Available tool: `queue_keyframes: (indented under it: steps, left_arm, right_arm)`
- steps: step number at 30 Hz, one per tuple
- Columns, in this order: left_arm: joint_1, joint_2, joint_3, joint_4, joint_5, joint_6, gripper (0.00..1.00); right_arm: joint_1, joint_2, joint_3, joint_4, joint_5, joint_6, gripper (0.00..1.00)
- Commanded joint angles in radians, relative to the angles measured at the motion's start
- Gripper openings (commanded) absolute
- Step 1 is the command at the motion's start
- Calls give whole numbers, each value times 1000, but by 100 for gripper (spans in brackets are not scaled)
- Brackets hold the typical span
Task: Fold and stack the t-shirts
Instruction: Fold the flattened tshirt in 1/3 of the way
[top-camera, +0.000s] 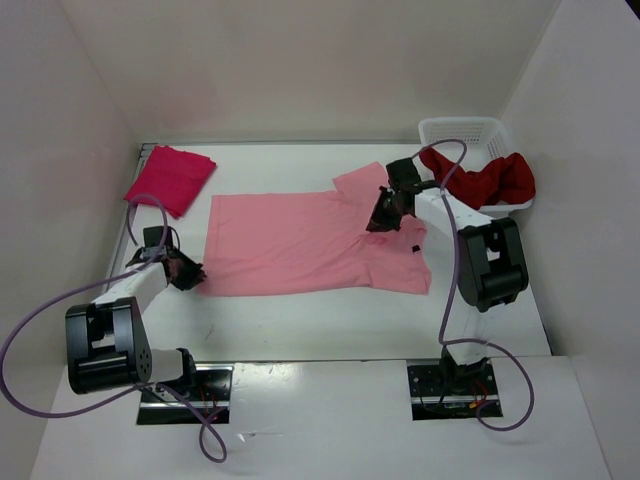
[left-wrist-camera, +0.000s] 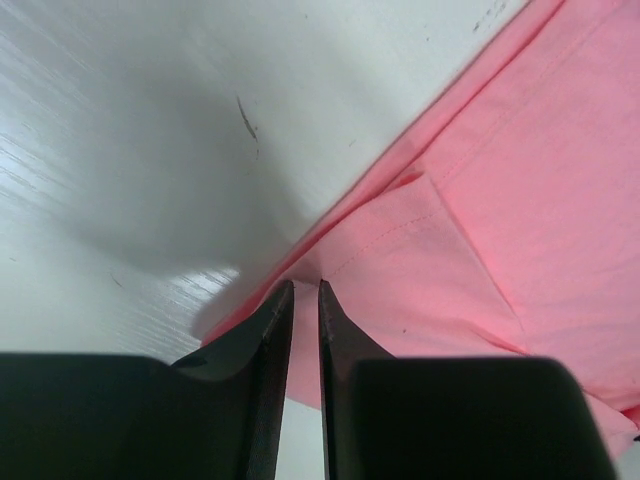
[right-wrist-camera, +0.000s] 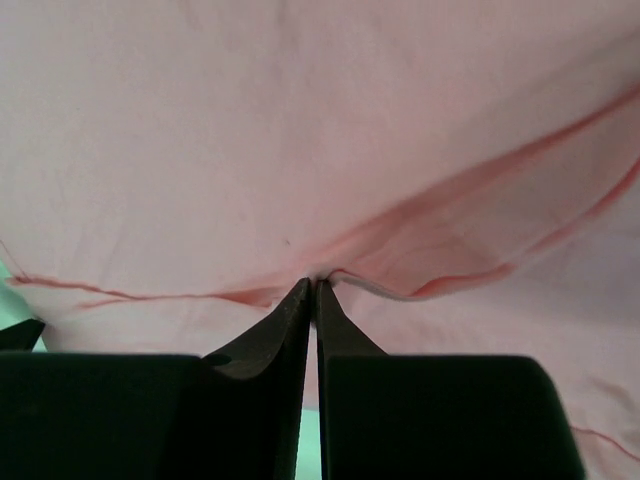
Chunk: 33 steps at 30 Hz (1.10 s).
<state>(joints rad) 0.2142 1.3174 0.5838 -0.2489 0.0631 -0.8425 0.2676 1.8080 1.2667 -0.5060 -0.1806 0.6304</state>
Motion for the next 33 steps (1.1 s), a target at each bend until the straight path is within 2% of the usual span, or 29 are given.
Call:
queue_keyframes:
  steps: [1,5,6,7,10,14,16,17,18,19,20,22,23,24,27,33]
  left_arm:
    - [8,-24,39,-15,-52,0,23]
    - [8,-55,79,-24,-62,9,23]
    - [8,-67,91,-35,-71,19,23]
    - [8,-67,112,-44,-71,19,23]
    - [8,-105,140,-65,-62,43,23]
    - [-13,-118,140,-66,-2,54,23]
    - [-82,-103,128,-66,36,54,23]
    - [-82,-90,128,-66,53,40,23]
    - [-128,-90,113,-56,67,30,23]
    - [-153,-75,103,-43,79,2,23]
    - [-176,-61,103,-29,92,-12,23]
    - [-239,-52,76,-7,92,-56,23]
    - [-257,-43,76,14,92,-67,23]
    - [-295,-34,76,14,92,-76,23]
    - [-335,32,76,37,112,-96,23]
    - [-335,107,45,44,120,-96,23]
  right_arm:
    - [31,63,72,4,-10,-15,9]
    - [58,160,175,4,-19,-15,9]
    - [71,160,189,4,-19,-15,12]
    - [82,174,213,15,-19,-15,25]
    - [82,183,236,6,-23,-15,45]
    - [82,74,168,6,-4,-15,50]
    - [82,-14,102,6,19,-15,52]
    - [82,-44,76,6,20,-15,52]
    - [82,-102,45,15,35,-15,50]
    - [82,-131,-31,24,55,12,44]
    - [82,-162,-76,40,69,29,25]
    - [82,-248,-220,66,108,90,9]
    - [82,-272,-266,81,109,112,4]
    - [72,-292,-345,107,109,130,1]
    - [71,-319,-438,130,142,189,0]
    - [62,-268,-475,130,211,235,1]
